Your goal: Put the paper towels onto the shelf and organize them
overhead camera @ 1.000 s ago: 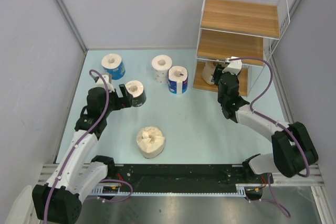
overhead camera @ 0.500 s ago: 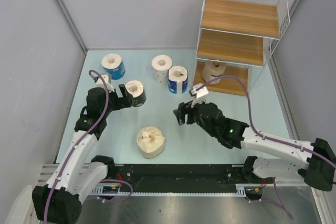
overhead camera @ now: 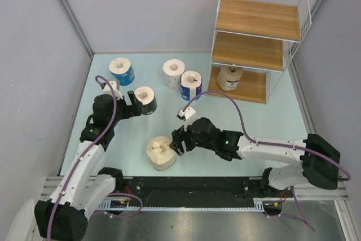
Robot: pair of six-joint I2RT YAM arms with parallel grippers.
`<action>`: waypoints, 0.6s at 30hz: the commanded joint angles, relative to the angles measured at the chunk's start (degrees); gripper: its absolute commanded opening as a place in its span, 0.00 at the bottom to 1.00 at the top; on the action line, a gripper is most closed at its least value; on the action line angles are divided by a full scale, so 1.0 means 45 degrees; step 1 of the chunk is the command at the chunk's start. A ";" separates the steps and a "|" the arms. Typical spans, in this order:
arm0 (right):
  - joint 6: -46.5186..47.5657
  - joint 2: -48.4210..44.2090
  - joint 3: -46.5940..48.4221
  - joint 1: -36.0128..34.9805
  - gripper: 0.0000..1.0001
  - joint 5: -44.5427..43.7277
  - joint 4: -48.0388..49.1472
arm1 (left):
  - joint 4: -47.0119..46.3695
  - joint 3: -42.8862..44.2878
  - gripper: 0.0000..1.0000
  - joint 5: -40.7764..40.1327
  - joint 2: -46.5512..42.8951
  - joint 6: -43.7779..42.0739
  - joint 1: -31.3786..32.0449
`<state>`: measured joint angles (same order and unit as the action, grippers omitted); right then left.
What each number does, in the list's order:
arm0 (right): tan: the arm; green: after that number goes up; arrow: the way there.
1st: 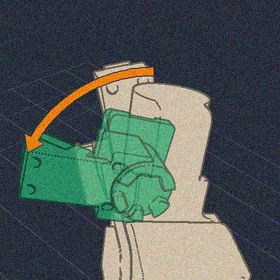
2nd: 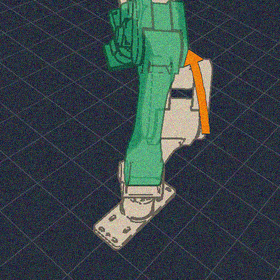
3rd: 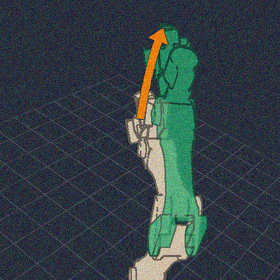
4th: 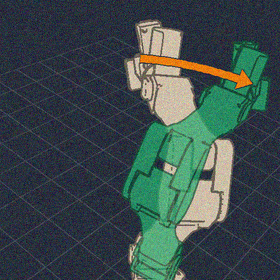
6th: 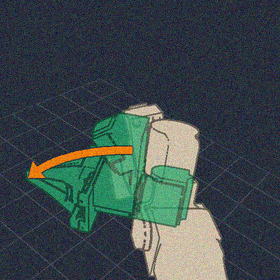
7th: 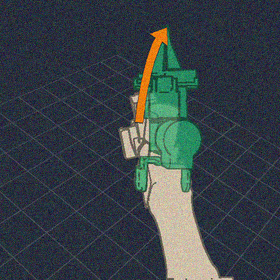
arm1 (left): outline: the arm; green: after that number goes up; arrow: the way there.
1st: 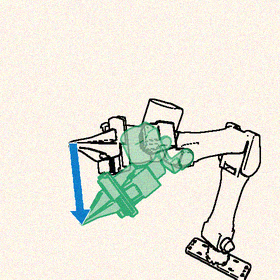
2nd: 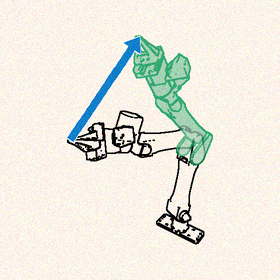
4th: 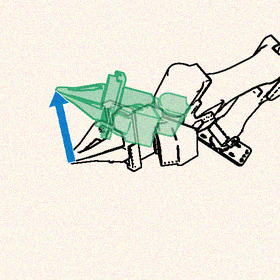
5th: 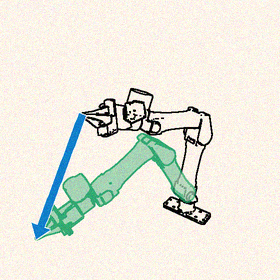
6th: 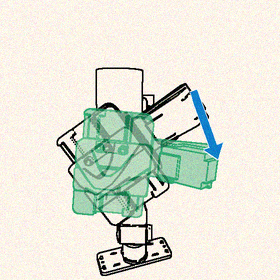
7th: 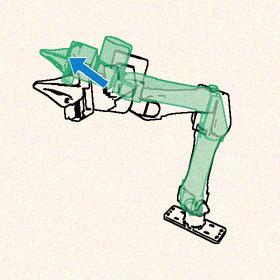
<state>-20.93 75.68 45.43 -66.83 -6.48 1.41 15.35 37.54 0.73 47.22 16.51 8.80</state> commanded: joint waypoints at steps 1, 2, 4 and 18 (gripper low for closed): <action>-0.0017 0.0466 0.0842 -0.0188 0.79 0.0834 0.0995 | -0.0013 0.0330 1.00 0.0150 -0.0220 0.0159 -0.0119; -0.0037 0.0661 0.0997 -0.0208 0.79 0.0893 0.1053 | -0.0014 0.0330 1.00 0.0169 -0.0220 0.0159 -0.0119; -0.0018 0.0915 0.1154 -0.0286 0.79 0.0952 0.1112 | -0.0014 0.0330 1.00 0.0150 -0.0240 0.0178 -0.0119; 0.0334 0.2420 0.1936 -0.0481 0.72 0.0289 0.0605 | -0.0033 0.0310 1.00 0.0208 -0.0220 0.0178 -0.0119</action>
<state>-20.62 85.67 51.75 -68.62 -3.33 4.47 15.62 37.54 0.73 47.20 16.53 8.80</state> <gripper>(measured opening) 0.734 0.996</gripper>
